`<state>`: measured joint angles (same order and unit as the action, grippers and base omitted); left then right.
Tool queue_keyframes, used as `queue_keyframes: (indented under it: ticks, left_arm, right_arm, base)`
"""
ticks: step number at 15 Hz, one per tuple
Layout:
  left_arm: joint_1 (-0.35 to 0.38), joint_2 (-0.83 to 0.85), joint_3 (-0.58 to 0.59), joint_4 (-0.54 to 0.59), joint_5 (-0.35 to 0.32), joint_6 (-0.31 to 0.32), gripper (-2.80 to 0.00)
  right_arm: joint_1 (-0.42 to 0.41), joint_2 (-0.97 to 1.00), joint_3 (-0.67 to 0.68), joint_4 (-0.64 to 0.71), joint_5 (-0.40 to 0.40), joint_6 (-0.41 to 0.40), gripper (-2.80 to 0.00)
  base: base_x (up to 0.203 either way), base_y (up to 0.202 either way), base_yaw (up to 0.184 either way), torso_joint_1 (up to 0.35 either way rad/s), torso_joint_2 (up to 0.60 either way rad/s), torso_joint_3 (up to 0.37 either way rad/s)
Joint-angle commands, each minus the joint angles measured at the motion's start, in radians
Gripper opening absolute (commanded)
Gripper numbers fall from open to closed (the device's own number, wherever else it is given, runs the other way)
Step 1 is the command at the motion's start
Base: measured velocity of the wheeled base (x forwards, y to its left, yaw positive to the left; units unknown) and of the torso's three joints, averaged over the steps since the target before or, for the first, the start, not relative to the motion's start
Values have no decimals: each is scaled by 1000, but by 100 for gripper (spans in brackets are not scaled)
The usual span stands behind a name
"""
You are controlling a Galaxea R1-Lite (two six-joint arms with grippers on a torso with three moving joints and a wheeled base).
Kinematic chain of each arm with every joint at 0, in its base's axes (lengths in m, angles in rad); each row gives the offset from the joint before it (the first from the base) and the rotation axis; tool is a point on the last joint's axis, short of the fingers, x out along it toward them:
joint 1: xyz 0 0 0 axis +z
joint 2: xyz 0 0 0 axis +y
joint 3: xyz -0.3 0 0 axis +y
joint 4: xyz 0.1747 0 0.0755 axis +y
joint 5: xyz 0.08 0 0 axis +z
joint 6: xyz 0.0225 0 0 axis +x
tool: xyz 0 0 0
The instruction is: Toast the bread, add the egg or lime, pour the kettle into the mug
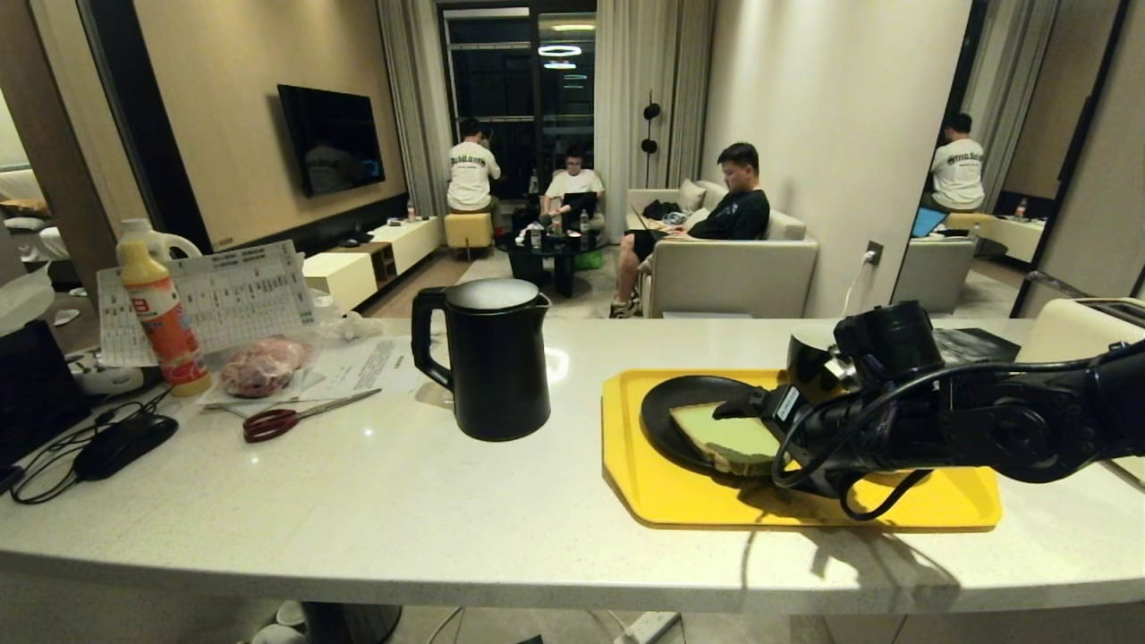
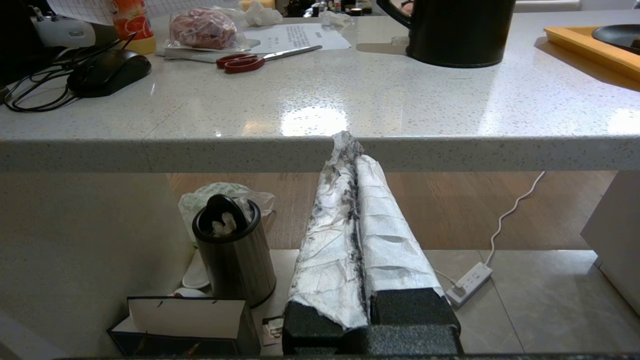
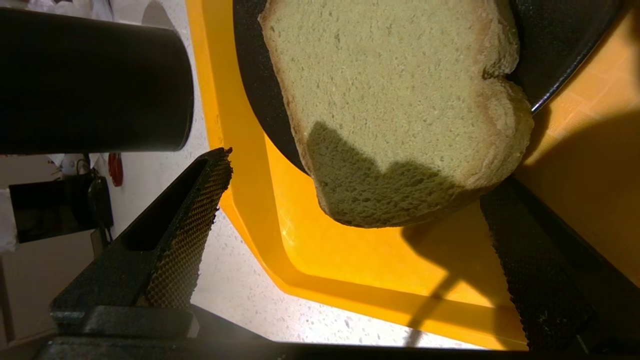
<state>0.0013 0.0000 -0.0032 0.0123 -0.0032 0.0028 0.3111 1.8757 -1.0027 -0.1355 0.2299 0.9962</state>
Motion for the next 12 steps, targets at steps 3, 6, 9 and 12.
queue_keyframes:
  ticks: [3,6,9,12]
  left_arm:
    - [0,-3,0,0,0,0,-280]
    - [0,-3,0,0,0,0,-280]
    - [0,-3,0,0,0,0,-280]
    - [0,-3,0,0,0,0,-280]
  right_arm:
    - [0,5,-10,1,2,6,0]
    - [0,14,-22,1,0,6,0]
    - [0,21,-28,1,0,7,0]
    - [0,34,-30,0,0,6,0]
  base:
    - [0,0,0,0,0,0]
    - [0,0,0,0,0,0]
    - [0,0,0,0,0,0]
    - [0,0,0,0,0,0]
